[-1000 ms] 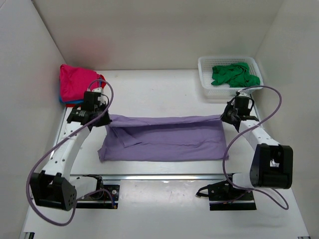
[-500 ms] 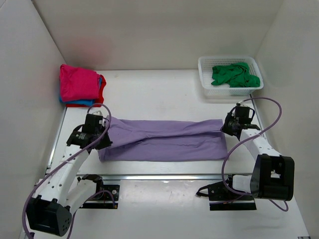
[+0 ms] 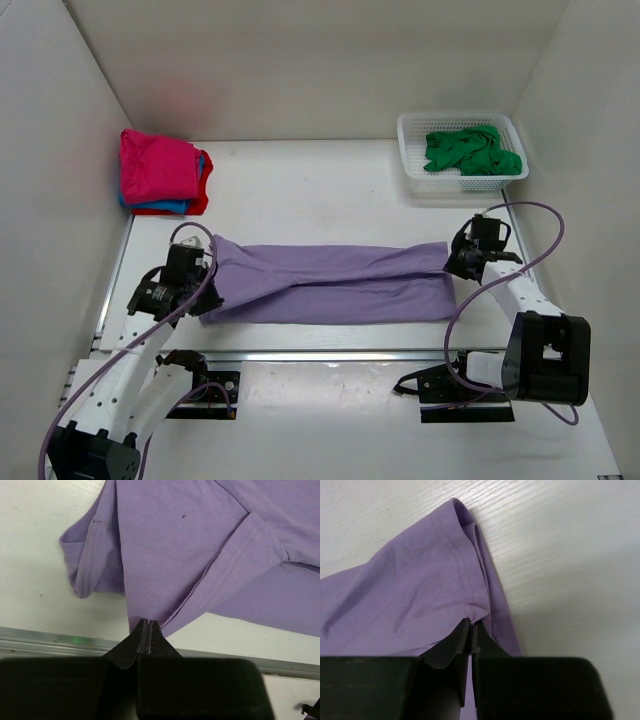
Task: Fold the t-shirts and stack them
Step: Fold the other side of the tshirt into a rectangle
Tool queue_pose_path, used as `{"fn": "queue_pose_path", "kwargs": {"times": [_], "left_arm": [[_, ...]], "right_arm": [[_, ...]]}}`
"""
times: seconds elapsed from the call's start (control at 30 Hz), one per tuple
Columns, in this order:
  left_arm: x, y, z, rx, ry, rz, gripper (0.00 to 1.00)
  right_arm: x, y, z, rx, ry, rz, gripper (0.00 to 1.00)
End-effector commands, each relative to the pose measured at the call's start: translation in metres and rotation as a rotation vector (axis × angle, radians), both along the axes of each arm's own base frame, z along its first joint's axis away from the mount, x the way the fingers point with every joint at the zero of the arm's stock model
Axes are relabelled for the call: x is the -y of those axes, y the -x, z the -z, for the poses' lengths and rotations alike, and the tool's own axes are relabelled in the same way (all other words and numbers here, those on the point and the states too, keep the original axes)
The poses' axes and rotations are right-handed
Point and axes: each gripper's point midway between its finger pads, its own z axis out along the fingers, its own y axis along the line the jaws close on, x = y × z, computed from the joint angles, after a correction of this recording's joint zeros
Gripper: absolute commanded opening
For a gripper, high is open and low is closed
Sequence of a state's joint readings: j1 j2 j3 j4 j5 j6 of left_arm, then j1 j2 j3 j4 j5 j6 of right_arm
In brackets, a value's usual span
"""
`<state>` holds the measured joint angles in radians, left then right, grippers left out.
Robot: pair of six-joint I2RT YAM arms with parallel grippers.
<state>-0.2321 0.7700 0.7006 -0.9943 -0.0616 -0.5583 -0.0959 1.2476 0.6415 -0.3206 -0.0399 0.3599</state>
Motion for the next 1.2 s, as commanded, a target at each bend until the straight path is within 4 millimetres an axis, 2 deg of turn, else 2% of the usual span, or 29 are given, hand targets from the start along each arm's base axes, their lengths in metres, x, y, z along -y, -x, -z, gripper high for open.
{"fn": "queue_pose_path", "kwargs": {"times": [0.0, 0.07, 0.23, 0.57, 0.63, 0.77, 0.87, 1.17], "left_arm": [[0.000, 0.014, 0.006, -0.029, 0.010, 0.000, 0.00], [0.001, 0.016, 0.006, -0.028, 0.018, -0.003, 0.00], [0.003, 0.019, 0.011, -0.044, 0.027, 0.002, 0.00], [0.006, 0.027, 0.020, -0.136, -0.007, 0.066, 0.00], [0.009, 0.024, 0.019, -0.130, -0.006, 0.080, 0.00], [0.028, 0.020, 0.011, -0.131, 0.026, 0.122, 0.00], [0.031, 0.020, 0.005, -0.133, 0.022, 0.121, 0.00], [0.049, 0.035, 0.010, -0.184, 0.084, 0.189, 0.00]], "right_arm": [[0.011, 0.007, -0.002, 0.002, 0.029, 0.038, 0.00], [0.009, 0.007, -0.004, 0.008, 0.025, 0.032, 0.00], [0.006, 0.018, 0.005, -0.032, 0.016, 0.028, 0.00], [-0.001, 0.021, 0.010, -0.082, 0.017, -0.012, 0.00], [-0.002, 0.020, 0.010, -0.084, 0.019, -0.022, 0.00], [-0.003, 0.015, 0.011, -0.079, 0.015, -0.024, 0.00], [-0.001, 0.012, 0.012, -0.081, 0.029, -0.031, 0.00], [-0.002, 0.003, 0.011, -0.067, 0.028, -0.048, 0.00]]}}
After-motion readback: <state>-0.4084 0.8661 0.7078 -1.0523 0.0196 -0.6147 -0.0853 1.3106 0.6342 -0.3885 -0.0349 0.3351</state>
